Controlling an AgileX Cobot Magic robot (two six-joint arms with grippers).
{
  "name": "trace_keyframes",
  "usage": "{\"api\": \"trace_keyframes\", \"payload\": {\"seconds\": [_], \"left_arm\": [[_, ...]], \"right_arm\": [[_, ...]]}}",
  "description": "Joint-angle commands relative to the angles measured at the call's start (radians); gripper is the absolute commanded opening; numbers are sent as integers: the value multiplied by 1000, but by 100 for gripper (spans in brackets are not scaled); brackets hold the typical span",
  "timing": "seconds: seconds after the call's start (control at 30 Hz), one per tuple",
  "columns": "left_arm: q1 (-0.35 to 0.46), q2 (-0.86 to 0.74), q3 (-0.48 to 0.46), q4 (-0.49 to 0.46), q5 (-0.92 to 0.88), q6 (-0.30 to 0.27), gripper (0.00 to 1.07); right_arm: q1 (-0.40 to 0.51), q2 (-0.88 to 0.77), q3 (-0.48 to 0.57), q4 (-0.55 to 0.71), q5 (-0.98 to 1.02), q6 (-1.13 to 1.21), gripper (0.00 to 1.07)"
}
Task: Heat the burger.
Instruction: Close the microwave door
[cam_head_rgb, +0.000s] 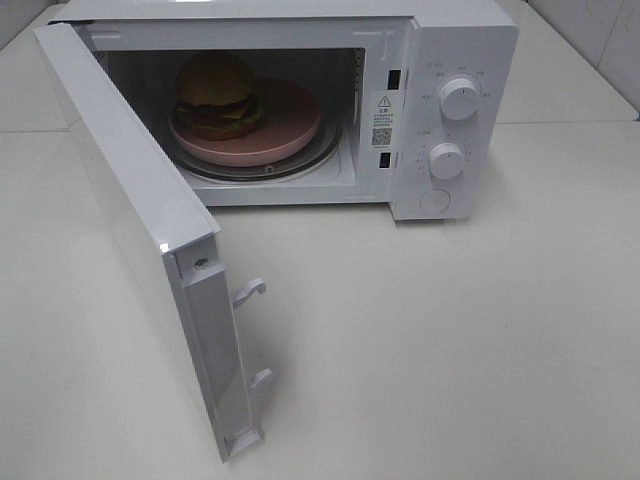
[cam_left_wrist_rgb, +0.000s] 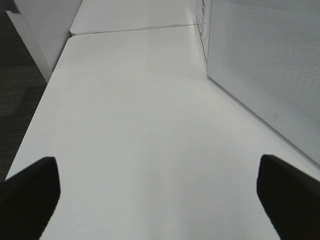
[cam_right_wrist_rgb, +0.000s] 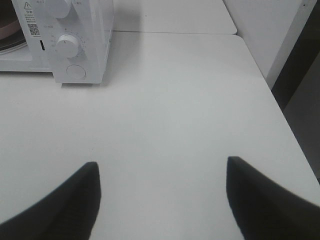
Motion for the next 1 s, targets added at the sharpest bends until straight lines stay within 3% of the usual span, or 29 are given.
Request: {"api": "trace_keyframes", "payload": {"seconds": [0.03,0.87,1.0], "left_arm": [[-5,-16,3,-12,-7,1,100],[-5,-14,2,27,-10,-6,100],[-5,46,-28,28,-70,-6,100]], "right_arm": [[-2,-29,3,-8,-5,8,71],[-2,-29,3,-8,-5,7,71],[-2,-29,3,-8,-5,7,71]]}}
